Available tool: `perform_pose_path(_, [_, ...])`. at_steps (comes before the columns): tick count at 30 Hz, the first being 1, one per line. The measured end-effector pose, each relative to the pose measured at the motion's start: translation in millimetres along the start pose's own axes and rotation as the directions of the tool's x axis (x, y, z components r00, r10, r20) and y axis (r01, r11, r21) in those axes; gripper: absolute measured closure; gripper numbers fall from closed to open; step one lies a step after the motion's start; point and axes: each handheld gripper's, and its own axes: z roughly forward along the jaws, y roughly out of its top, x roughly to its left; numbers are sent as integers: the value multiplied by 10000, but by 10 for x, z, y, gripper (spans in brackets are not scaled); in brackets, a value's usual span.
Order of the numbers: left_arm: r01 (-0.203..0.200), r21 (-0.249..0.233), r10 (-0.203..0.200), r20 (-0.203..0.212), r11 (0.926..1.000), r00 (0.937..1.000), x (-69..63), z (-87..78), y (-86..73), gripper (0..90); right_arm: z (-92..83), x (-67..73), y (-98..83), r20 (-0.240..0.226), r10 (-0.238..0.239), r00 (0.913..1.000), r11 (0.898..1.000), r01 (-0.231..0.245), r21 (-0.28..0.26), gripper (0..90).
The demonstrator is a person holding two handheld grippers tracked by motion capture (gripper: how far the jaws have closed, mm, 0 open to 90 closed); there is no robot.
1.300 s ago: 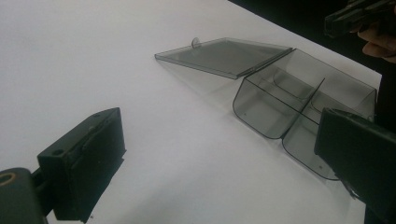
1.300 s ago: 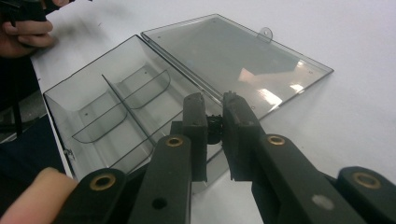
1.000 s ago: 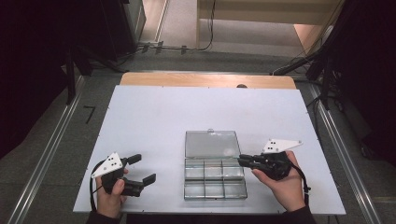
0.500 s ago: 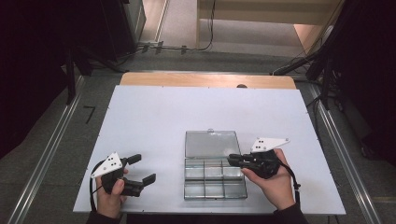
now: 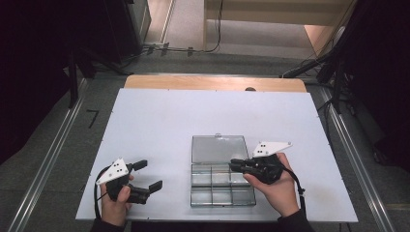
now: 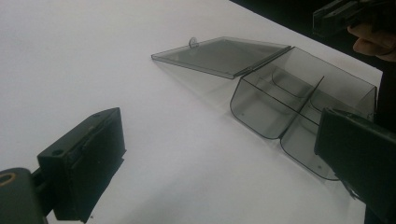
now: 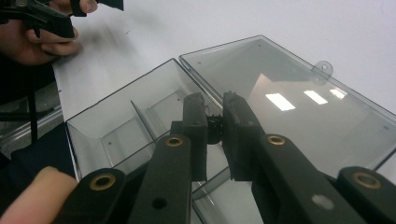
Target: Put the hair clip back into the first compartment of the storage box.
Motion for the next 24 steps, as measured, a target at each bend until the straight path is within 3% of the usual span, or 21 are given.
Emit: perform_pose_path(24, [-61,31,61,46,10000,10000,-8,14,4,16,303,173,124,-577,-340,9978,9991,355,253,782])
